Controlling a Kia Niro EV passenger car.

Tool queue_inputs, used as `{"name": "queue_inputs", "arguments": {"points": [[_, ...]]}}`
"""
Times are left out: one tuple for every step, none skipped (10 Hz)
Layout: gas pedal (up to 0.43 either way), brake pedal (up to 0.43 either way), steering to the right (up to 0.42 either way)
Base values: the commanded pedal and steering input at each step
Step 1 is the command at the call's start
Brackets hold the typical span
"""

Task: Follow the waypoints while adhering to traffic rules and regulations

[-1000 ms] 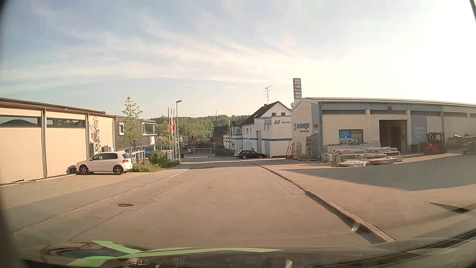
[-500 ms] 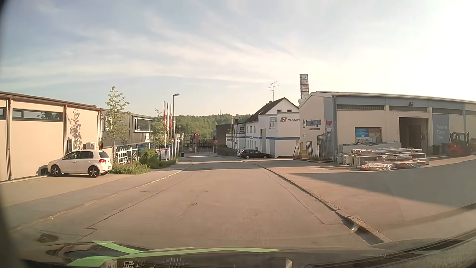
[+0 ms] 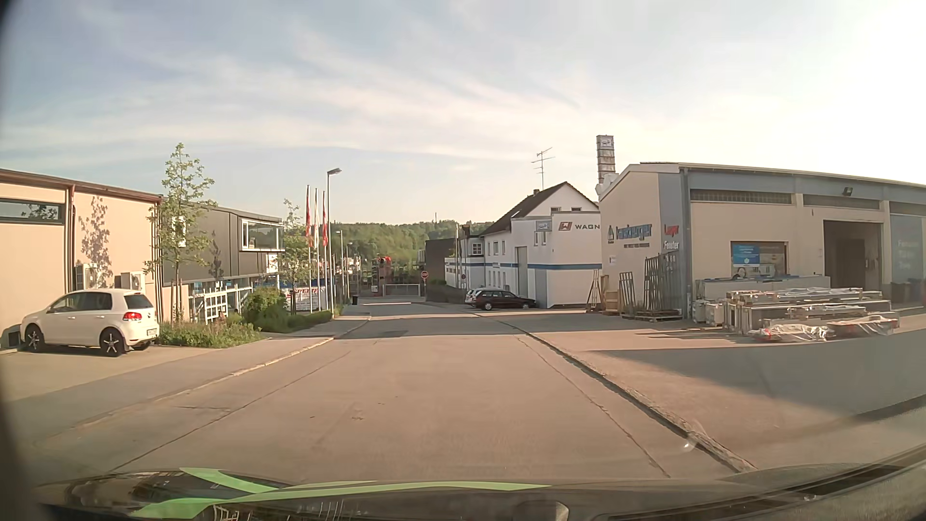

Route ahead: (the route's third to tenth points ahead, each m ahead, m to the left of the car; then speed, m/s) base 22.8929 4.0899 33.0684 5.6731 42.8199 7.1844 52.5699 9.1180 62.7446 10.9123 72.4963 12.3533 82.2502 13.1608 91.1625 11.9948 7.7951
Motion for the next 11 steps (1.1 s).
{"name": "queue_inputs", "arguments": {"points": [[0.0,0.0,-0.015],[0.0,0.0,-0.015],[0.0,0.0,-0.015],[0.0,0.0,-0.018],[0.0,0.0,-0.021],[0.0,0.0,-0.023],[0.0,0.0,-0.024],[0.0,0.0,-0.024],[0.0,0.0,-0.024],[0.0,0.0,-0.024],[0.0,0.0,-0.024]]}}
